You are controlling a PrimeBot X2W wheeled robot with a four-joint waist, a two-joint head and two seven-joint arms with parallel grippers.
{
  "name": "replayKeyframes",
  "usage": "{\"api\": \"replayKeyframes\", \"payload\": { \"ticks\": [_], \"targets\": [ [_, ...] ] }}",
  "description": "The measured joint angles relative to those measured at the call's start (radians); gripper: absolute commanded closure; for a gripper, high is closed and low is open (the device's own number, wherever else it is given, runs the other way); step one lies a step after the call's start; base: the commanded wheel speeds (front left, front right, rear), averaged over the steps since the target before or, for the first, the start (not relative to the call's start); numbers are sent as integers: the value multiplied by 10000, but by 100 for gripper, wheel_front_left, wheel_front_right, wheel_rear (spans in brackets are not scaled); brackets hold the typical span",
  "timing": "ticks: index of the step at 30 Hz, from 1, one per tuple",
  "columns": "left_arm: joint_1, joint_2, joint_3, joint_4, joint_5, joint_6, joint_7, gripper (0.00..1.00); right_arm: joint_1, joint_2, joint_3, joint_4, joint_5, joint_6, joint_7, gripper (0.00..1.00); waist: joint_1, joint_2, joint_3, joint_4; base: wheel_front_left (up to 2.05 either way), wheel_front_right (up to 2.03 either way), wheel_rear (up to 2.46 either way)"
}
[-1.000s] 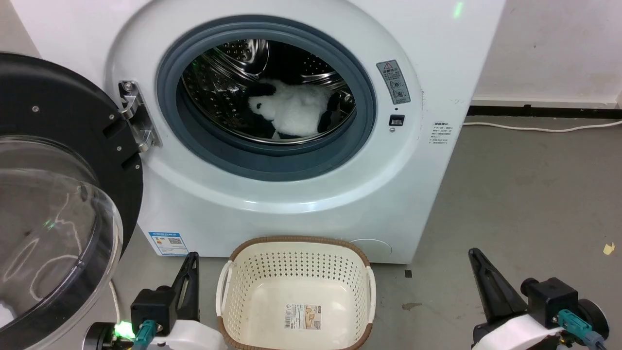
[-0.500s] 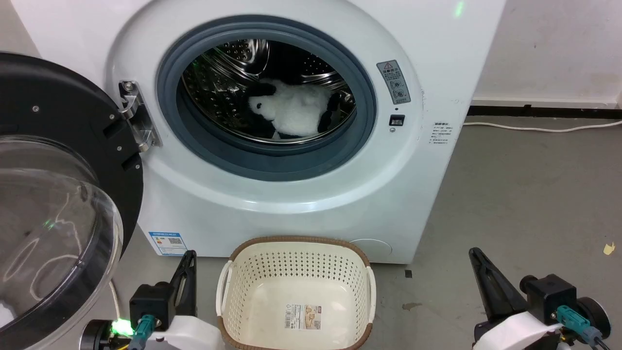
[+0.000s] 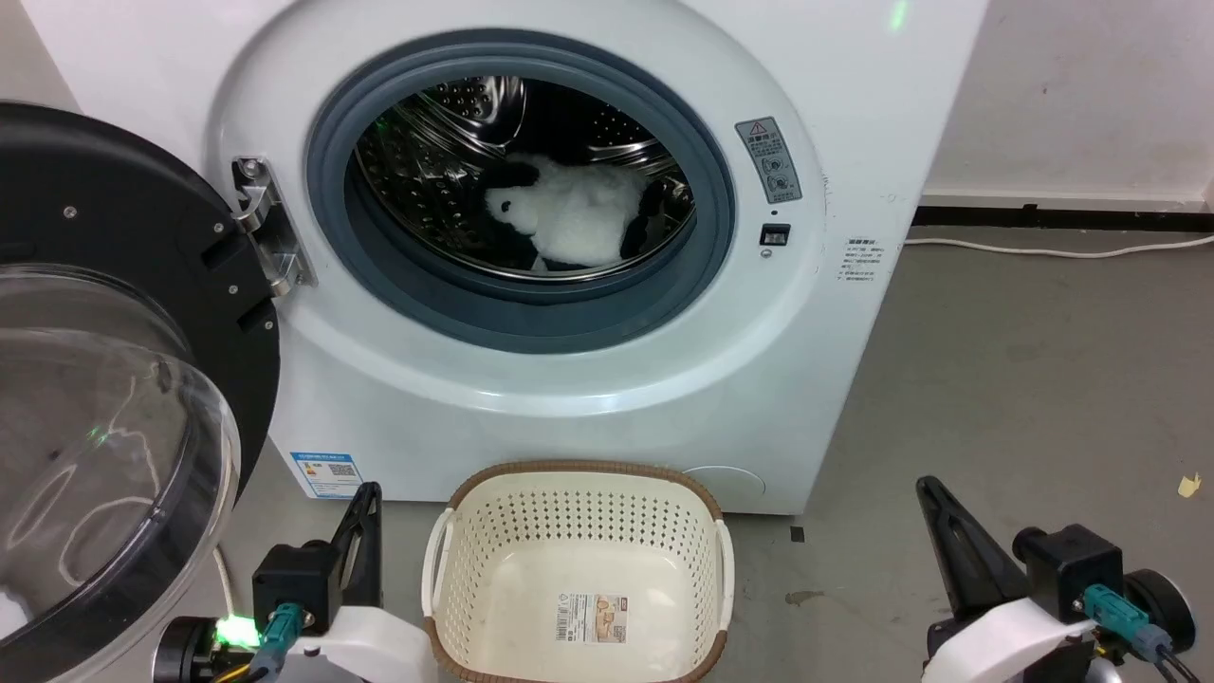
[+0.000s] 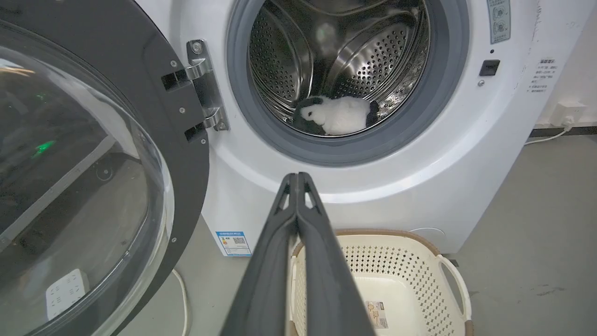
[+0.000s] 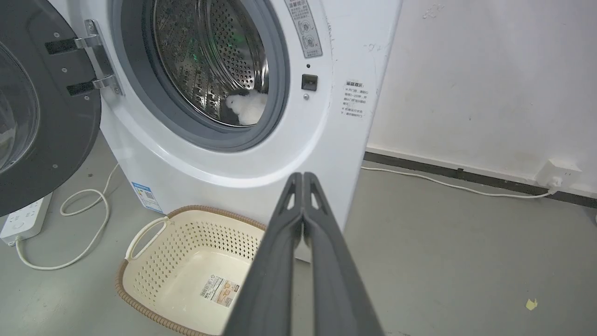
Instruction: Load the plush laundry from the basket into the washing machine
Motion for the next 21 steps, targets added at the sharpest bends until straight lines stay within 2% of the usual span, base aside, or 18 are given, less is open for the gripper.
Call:
{"api": "replayKeyframes", "payload": {
  "ticks": [21],
  "targets": [
    [-47,-63,167,-73,247,-25,265,100,-35,0,-35,-96,-90,0,265,100,0,1,1,3,0,0,0]
  ]
}}
